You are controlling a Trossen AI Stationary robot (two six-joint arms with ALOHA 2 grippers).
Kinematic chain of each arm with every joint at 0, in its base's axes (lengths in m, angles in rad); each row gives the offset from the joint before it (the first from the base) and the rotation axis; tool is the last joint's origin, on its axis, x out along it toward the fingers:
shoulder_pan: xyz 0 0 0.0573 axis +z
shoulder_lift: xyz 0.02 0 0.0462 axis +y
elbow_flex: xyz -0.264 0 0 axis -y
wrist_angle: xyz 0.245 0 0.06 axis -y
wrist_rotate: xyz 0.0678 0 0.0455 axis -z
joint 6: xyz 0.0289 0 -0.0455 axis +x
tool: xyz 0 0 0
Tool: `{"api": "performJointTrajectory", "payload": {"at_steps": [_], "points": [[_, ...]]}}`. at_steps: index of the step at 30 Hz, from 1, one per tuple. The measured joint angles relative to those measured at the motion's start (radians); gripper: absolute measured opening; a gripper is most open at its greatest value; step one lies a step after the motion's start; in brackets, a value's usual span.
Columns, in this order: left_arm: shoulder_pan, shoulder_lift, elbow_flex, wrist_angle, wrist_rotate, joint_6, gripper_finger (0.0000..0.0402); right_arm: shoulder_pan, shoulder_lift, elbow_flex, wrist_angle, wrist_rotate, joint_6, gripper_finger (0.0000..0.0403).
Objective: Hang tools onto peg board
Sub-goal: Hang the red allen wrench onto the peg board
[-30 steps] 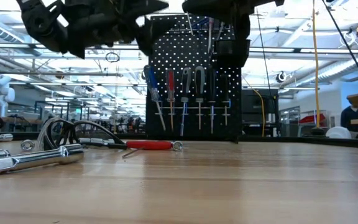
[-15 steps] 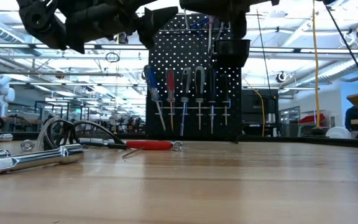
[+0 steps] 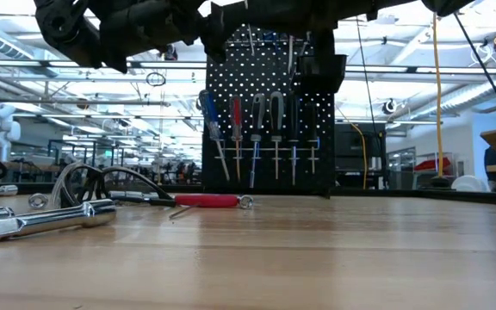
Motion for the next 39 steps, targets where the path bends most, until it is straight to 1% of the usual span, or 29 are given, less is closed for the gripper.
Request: {"api": "performJointTrajectory", "payload": {"at_steps": [3,5,7,8,9,13,15,17,20,22,24,25,28,30,33,36,39], "points": [[0.002,0.000,0.000,-0.002,0.007,0.037,0.0144,0.000,0.000,0.000,-0.003,0.003,-0.004,0.0000],[0.002,0.000,0.000,-0.003,0.010,0.047,0.0097,0.000,0.000,0.000,-0.003,-0.002,-0.008,0.0000],[0.002,0.000,0.000,-0.005,0.010,0.067,0.0039,0.001,0.000,0.000,-0.003,-0.005,-0.010,0.0000],[0.002,0.000,0.000,-0.006,0.010,0.069,0.0020,0.002,0.000,0.000,-0.003,-0.008,-0.011,0.0000],[0.002,0.000,0.000,-0.006,0.010,0.070,0.0014,0.001,0.000,0.000,-0.003,-0.008,-0.012,0.0000],[0.002,0.000,0.000,-0.004,0.008,0.068,0.0007,0.001,0.000,0.000,0.000,-0.004,-0.030,0.0000],[0.001,0.000,0.000,-0.003,-0.014,0.051,0.0005,0.001,0.000,0.000,0.000,0.001,-0.040,0.0006],[0.002,-0.002,0.000,-0.004,-0.043,0.034,0.0005,0.000,-0.001,0.000,-0.002,0.011,-0.062,0.0022],[0.007,-0.017,0.000,-0.010,-0.093,0.016,0.0004,0.001,-0.038,0.000,-0.065,0.014,-0.102,0.0057],[0.007,-0.047,0.000,-0.053,-0.157,0.019,0.0003,0.007,-0.090,0.000,-0.158,0.015,-0.128,0.0081],[0.010,-0.084,0.013,-0.139,-0.261,0.051,0.0003,0.014,-0.153,0.000,-0.296,0.022,-0.142,0.0102],[0.013,-0.106,0.027,-0.202,-0.318,0.069,0.0003,0.020,-0.184,0.000,-0.369,0.041,-0.139,0.0110],[0.037,-0.149,0.121,-0.442,-0.471,0.076,0.0003,0.045,-0.271,0.000,-0.591,0.131,-0.075,0.0127],[0.056,-0.153,0.210,-0.592,-0.522,0.077,0.0003,0.061,-0.313,0.000,-0.728,0.209,-0.007,0.0132],[0.089,-0.131,0.367,-0.771,-0.568,0.097,0.0003,0.079,-0.359,0.000,-0.911,0.335,0.111,0.0133],[0.132,-0.096,0.496,-0.880,-0.625,0.115,0.0003,0.078,-0.386,0.000,-1.031,0.398,0.181,0.0131],[0.176,-0.067,0.595,-0.897,-0.656,0.137,0.0003,0.070,-0.402,0.000,-1.096,0.400,0.207,0.0128]]}}
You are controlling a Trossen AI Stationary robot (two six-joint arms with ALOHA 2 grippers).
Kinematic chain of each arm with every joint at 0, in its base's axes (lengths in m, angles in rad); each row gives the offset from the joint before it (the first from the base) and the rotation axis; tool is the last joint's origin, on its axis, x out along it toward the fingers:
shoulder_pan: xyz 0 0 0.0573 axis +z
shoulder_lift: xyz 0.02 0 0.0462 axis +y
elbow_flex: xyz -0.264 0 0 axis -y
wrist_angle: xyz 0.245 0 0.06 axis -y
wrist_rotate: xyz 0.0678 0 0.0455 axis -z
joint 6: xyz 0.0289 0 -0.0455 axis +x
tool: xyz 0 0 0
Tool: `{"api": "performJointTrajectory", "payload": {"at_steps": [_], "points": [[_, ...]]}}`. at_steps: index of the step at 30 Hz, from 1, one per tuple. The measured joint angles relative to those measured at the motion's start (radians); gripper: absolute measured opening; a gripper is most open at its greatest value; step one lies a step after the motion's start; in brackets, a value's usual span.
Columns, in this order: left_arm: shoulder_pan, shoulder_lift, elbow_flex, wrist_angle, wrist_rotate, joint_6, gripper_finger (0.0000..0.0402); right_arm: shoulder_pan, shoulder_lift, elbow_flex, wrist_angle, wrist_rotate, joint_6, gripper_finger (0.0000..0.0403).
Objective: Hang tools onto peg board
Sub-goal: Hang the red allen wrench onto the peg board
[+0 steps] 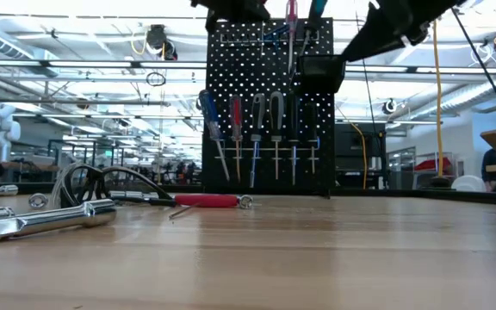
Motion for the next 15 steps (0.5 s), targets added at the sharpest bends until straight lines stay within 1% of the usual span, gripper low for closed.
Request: {"api": "performJointTrajectory", "payload": {"at_steps": [6,9,11,15], "points": [[0.072,0.063,0.139,-0.029,-0.026,0.012,0.0002,-0.003,-0.008,0.000,-0.058,-0.003,0.033,0.0125],[0.087,0.095,0.189,-0.046,-0.062,0.007,0.0002,-0.003,-0.008,0.000,-0.075,-0.003,0.033,0.0125],[0.095,0.120,0.210,-0.071,-0.088,-0.019,0.0002,-0.008,-0.008,0.000,-0.078,-0.003,0.032,0.0125],[0.101,0.160,0.216,-0.078,-0.100,-0.060,0.0002,-0.019,-0.008,0.000,-0.081,-0.003,0.033,0.0125]]}}
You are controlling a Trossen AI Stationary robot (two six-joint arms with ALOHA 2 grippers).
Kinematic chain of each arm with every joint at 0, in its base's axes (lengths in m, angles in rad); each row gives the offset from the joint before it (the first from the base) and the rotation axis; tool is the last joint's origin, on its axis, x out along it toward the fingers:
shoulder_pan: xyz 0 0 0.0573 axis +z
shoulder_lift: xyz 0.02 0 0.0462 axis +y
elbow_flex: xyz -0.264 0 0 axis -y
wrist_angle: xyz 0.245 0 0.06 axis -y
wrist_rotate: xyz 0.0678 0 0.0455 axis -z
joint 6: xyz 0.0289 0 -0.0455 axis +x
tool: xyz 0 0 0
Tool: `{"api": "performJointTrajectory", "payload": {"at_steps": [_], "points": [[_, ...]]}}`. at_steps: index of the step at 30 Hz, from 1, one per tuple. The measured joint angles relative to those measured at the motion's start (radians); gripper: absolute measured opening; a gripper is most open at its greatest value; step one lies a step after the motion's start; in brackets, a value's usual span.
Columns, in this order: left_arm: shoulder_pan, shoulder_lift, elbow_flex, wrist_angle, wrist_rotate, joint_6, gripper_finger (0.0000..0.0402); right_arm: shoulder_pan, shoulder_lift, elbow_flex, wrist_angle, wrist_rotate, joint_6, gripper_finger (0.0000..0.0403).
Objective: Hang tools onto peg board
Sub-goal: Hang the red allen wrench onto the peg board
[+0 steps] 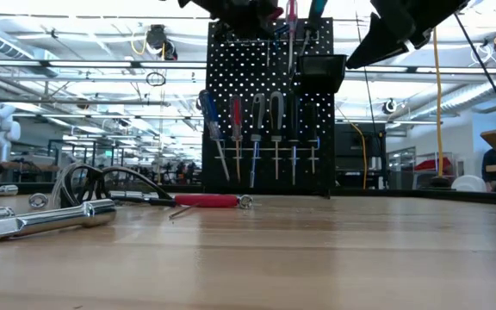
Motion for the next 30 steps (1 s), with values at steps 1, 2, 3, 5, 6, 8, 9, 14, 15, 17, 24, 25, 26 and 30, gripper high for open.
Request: {"api": "performJointTrajectory", "payload": {"at_steps": [1,2,3,5,6,8,9,14,15,17,24,25,26,30], "points": [[-0.001,0.004,0.000,-0.002,-0.012,-0.007,0.0002,-0.001,0.000,0.000,-0.001,0.000,0.000,0.0125],[-0.003,0.008,0.000,0.000,-0.031,-0.007,0.0002,-0.002,0.000,0.000,-0.001,0.000,0.000,0.0125],[-0.004,0.013,0.000,0.004,-0.054,-0.002,0.0002,-0.003,0.000,0.000,-0.001,0.000,0.000,0.0125],[-0.002,0.018,0.000,0.001,-0.088,0.009,0.0002,-0.003,0.000,0.000,-0.002,-0.001,0.000,0.0125],[-0.001,0.018,0.000,-0.001,-0.098,0.017,0.0002,-0.004,0.000,0.000,-0.002,-0.001,0.000,0.0125],[-0.003,0.018,0.000,0.007,-0.120,0.017,0.0002,-0.004,0.000,0.000,-0.002,-0.001,0.000,0.0125],[-0.004,0.017,0.000,0.015,-0.128,0.017,0.0002,-0.004,0.000,0.000,-0.002,-0.001,0.000,0.0125],[-0.003,0.011,0.000,0.034,-0.141,0.017,0.0002,-0.004,0.000,0.000,-0.002,-0.001,0.000,0.0125],[-0.003,0.010,0.000,0.036,-0.144,0.016,0.0002,-0.004,0.000,0.000,-0.002,-0.001,0.000,0.0125],[-0.004,0.010,0.000,0.036,-0.150,0.016,0.0002,-0.004,0.000,0.000,-0.002,-0.001,0.000,0.0125],[0.012,0.010,0.000,0.036,-0.156,-0.020,0.0002,-0.004,0.001,0.000,0.005,-0.005,0.000,0.0125],[0.015,0.010,0.000,0.036,-0.160,-0.032,0.0002,-0.004,0.001,0.000,0.005,-0.005,0.000,0.0125],[0.017,0.010,0.000,0.035,-0.164,-0.036,0.0002,-0.004,0.001,0.000,0.005,-0.005,0.000,0.0125],[0.025,0.010,0.000,0.034,-0.168,-0.037,0.0002,-0.004,0.001,0.000,0.010,-0.007,0.001,0.0125]]}}
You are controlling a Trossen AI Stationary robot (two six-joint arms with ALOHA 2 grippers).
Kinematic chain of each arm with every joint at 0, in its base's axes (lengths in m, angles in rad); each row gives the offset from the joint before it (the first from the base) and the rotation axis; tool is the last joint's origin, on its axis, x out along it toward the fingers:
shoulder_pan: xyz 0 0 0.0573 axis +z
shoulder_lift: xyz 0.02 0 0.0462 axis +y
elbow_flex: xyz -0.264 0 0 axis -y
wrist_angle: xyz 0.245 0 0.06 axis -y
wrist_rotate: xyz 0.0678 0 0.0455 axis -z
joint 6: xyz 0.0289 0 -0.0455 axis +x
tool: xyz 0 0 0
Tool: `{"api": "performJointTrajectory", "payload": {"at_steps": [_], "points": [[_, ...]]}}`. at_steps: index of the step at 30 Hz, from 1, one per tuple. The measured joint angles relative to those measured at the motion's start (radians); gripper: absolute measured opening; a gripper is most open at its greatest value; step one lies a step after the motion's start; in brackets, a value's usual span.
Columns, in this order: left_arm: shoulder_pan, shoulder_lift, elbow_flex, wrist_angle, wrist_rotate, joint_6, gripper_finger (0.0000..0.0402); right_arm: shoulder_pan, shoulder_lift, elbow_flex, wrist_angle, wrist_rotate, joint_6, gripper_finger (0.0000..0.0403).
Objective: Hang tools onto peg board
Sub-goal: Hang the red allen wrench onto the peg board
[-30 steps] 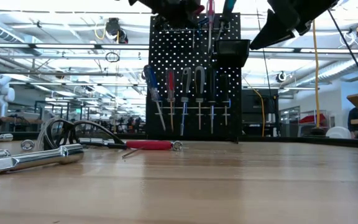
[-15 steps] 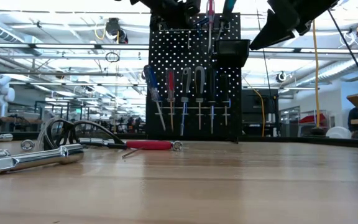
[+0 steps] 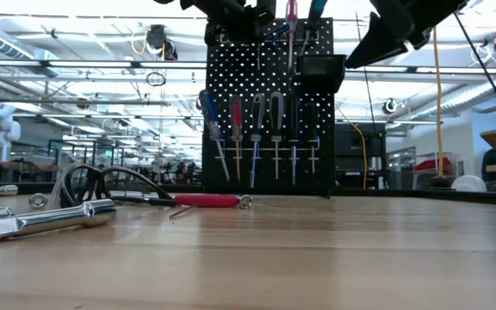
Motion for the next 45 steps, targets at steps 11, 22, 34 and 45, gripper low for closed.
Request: {"api": "performJointTrajectory", "payload": {"at_steps": [11,22,34,45], "points": [[0.012,0.017,0.000,0.011,-0.002,0.000,0.0003,-0.004,0.000,0.000,0.019,-0.020,-0.003,0.0125],[0.015,0.035,0.000,0.010,-0.007,0.004,0.0010,-0.004,0.000,0.000,0.026,-0.020,-0.007,0.0125],[0.014,0.036,-0.008,-0.006,0.000,0.008,0.0055,-0.004,0.000,0.000,0.026,-0.029,-0.008,0.0125],[0.006,0.036,-0.008,-0.076,-0.001,0.034,0.0202,-0.004,0.000,0.000,0.025,-0.055,-0.012,0.0125]]}}
